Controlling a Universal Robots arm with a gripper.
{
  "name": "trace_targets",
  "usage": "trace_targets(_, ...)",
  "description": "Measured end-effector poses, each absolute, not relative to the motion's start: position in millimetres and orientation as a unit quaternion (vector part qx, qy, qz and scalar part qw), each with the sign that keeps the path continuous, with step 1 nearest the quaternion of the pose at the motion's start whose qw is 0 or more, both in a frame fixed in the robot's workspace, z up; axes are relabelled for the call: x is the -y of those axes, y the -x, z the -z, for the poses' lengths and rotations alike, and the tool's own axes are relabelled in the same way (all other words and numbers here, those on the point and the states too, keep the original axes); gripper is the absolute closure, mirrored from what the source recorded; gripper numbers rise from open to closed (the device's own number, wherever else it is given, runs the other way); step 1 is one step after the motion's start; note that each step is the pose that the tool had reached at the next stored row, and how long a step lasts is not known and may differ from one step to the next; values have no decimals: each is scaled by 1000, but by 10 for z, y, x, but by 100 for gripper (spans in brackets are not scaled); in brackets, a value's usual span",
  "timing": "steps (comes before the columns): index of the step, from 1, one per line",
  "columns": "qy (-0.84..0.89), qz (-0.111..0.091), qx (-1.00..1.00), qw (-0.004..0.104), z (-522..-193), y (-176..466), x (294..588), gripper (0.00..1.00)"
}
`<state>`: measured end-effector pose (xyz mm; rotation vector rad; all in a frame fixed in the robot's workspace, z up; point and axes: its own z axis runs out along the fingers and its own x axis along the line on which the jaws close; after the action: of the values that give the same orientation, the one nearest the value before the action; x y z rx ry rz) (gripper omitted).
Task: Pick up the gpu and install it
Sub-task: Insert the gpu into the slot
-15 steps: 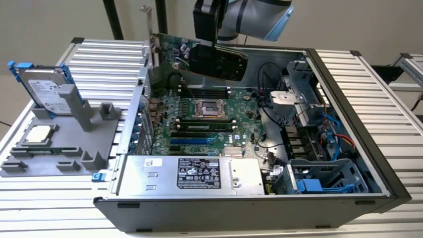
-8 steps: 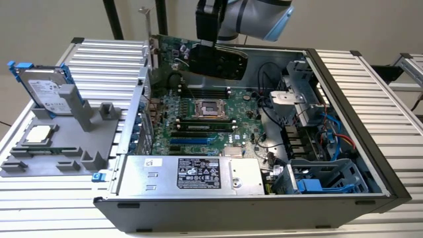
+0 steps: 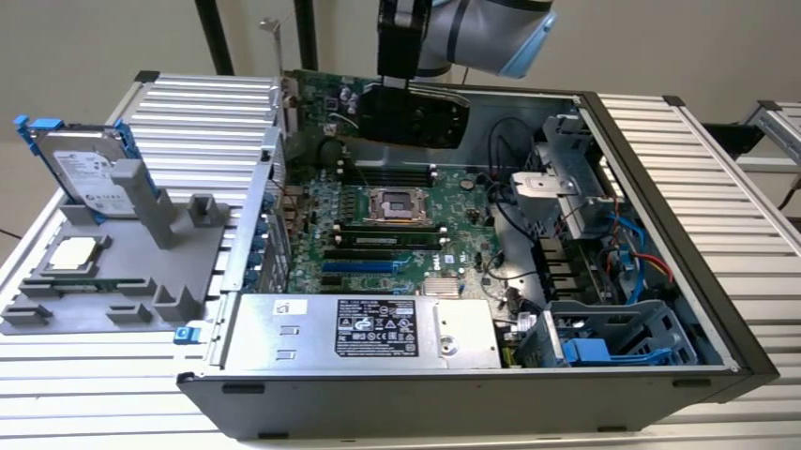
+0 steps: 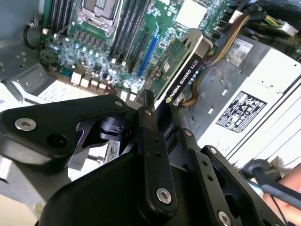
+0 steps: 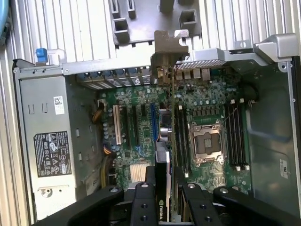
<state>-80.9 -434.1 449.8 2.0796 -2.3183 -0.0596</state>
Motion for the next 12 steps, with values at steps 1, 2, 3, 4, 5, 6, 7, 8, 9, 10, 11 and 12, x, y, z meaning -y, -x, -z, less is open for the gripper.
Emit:
trace_targets(1, -671, 19, 741, 13, -4498, 809, 4341, 100)
trace_targets(2, -675, 19, 737, 14, -4498, 809, 4341, 100)
trace_targets(3, -679, 19, 734, 14, -4498, 809, 4341, 100)
trace_targets(4, -683, 19, 730, 14, -4498, 809, 4341, 100)
trace_targets(5, -686, 19, 727, 14, -4498, 808, 4341, 100)
trace_targets(6, -687, 19, 726, 14, -4498, 808, 4341, 100)
trace_targets(7, -687, 19, 726, 14, -4498, 808, 4341, 100)
trace_targets(8, -687, 19, 726, 14, -4498, 809, 4341, 100)
trace_targets(9, -688, 19, 726, 14, -4497, 808, 4341, 100)
trace_targets(10, -688, 18, 726, 13, -4493, 808, 4341, 100)
trace_targets(11, -688, 18, 726, 13, -4489, 808, 4341, 100)
trace_targets(12, -688, 17, 726, 12, -4483, 809, 4341, 100)
